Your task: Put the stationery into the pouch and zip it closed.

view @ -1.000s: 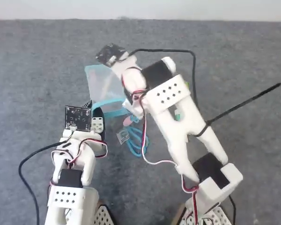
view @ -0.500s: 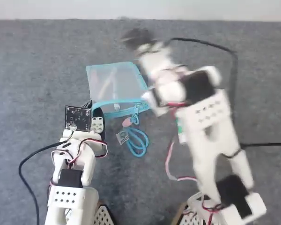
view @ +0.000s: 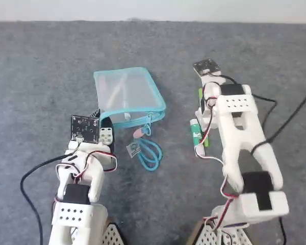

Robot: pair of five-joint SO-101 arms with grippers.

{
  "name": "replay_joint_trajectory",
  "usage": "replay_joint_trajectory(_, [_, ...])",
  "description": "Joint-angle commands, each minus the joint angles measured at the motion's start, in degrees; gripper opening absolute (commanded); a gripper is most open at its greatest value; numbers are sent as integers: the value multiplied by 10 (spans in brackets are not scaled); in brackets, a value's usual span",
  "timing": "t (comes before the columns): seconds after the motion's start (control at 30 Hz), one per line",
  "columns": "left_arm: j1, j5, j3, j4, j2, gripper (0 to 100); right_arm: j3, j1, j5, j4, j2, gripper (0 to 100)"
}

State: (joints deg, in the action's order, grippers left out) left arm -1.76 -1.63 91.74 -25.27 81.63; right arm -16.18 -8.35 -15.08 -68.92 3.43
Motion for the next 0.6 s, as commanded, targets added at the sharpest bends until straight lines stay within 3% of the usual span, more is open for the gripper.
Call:
replay_joint_trajectory(0.0, [8,5,-11,-2,-5,12,3,8,6,41,21,173])
replay_joint_trajectory(0.57, [8,5,-11,-3,-4,12,-7,-11,6,60,73,173])
